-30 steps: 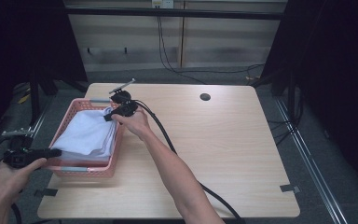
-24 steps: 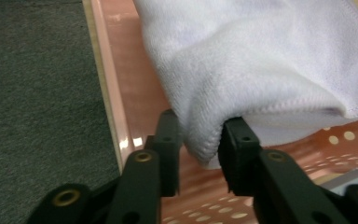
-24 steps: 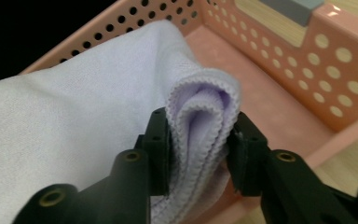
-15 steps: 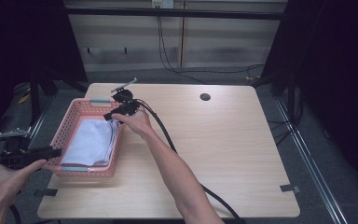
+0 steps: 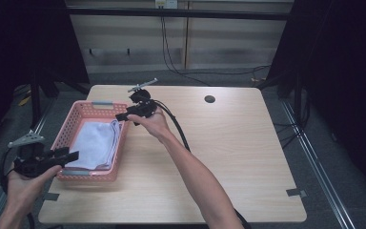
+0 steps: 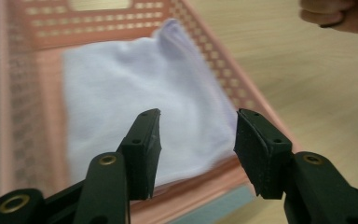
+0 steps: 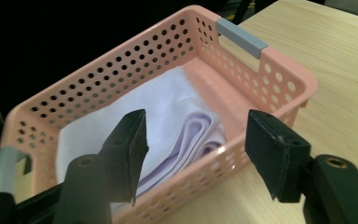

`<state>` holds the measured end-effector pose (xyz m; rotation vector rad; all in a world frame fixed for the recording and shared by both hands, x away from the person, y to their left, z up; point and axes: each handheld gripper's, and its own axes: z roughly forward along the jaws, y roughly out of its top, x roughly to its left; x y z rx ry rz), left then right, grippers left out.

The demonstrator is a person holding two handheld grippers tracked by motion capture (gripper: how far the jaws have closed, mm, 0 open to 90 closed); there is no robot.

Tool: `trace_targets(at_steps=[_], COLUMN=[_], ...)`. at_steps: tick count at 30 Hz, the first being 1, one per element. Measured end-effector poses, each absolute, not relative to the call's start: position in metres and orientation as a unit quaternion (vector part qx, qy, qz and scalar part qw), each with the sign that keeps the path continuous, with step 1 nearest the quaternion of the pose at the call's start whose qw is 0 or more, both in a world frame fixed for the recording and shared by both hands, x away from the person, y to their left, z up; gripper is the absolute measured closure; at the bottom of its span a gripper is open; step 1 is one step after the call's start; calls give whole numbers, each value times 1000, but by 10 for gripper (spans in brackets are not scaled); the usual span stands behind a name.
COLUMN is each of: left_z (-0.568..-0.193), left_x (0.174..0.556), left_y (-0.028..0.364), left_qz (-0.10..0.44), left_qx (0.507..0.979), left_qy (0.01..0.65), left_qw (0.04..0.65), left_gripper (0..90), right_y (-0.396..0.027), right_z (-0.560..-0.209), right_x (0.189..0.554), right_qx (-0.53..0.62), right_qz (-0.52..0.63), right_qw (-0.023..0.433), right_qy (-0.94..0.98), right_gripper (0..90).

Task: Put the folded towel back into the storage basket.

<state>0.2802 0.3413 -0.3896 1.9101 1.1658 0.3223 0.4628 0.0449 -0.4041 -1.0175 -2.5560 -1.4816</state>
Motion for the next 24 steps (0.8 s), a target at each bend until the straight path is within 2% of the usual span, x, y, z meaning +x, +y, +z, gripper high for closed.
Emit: trace_targets(at_steps=[8, 9, 14, 24], left_z=[-394, -394, -397, -409], left_x=[268, 268, 263, 258], left_y=[299, 295, 261, 215], left_qz=[118, 117, 106, 99], left_qx=[765, 764, 769, 792], left_qy=[439, 437, 415, 373], left_qw=[456, 460, 474, 473], left_gripper=[516, 515, 515, 373], right_y=[2, -16, -50, -99], right_z=[-398, -397, -401, -407], right_x=[437, 429, 412, 374], right_qx=[-313, -311, -315, -319], right_qz=[-497, -506, -507, -513], right_qw=[-8, -13, -23, -42], right_qy=[-809, -805, -802, -796], right_gripper=[416, 418, 417, 383])
